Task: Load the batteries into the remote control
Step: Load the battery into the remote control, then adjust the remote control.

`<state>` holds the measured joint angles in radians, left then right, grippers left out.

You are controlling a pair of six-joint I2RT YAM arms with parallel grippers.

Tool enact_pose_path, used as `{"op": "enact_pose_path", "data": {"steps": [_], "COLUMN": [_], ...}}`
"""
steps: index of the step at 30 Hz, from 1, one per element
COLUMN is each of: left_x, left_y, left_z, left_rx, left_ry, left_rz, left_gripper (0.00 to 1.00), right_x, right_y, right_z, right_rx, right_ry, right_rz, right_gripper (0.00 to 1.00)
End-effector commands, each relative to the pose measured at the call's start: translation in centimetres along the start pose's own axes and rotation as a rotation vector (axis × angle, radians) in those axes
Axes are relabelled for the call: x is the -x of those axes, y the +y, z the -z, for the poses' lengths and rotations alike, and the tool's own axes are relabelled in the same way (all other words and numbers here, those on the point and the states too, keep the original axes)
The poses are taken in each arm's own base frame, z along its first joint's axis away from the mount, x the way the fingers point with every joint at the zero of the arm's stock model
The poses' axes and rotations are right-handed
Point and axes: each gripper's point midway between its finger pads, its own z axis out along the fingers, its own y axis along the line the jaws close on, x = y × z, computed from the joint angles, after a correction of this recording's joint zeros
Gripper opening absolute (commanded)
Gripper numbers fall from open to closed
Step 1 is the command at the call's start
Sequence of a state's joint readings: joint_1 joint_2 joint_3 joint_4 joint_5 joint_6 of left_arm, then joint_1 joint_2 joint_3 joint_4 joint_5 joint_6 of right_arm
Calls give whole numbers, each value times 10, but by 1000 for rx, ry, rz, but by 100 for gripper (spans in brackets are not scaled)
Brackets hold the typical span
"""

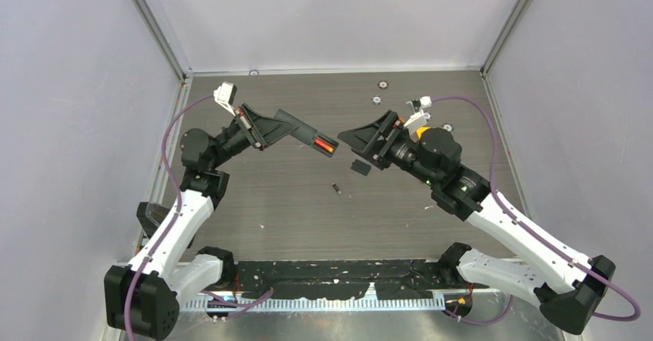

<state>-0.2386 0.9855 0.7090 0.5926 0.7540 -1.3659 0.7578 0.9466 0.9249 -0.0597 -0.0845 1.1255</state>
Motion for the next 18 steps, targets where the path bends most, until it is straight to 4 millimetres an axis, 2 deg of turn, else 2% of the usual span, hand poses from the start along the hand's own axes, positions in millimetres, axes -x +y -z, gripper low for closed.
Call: {"op": "enact_pose_path", "data": {"steps": [1,4,7,8,15,18], "left_x": [-7,-23,-34,-36,-48,-50], "left_y": [-39,-48,-54,-55,-56,-50], "left_z": [11,19,27,29,41,43], "left_rx": [-195,-255,-287,-291,-277,-249], "left_ry": [91,193,249,262,307,315], "left_rz": [-279,-391,-487,-512,-638,-642], "left_gripper": [0,0,0,0,0,0], "right_x": [25,39,43,46,30,13], "right_y": [-19,-30,-49,-48,-95,-113], "right_z": [21,30,36,37,32,22], "right_rx": [-87,-147,-244,-256,-457,-476], "right_ry": [-96,-139,-124,-123,63,167], "right_rz": [109,186,294,317,467,483], "right_gripper": [92,87,81,78,75,75]}}
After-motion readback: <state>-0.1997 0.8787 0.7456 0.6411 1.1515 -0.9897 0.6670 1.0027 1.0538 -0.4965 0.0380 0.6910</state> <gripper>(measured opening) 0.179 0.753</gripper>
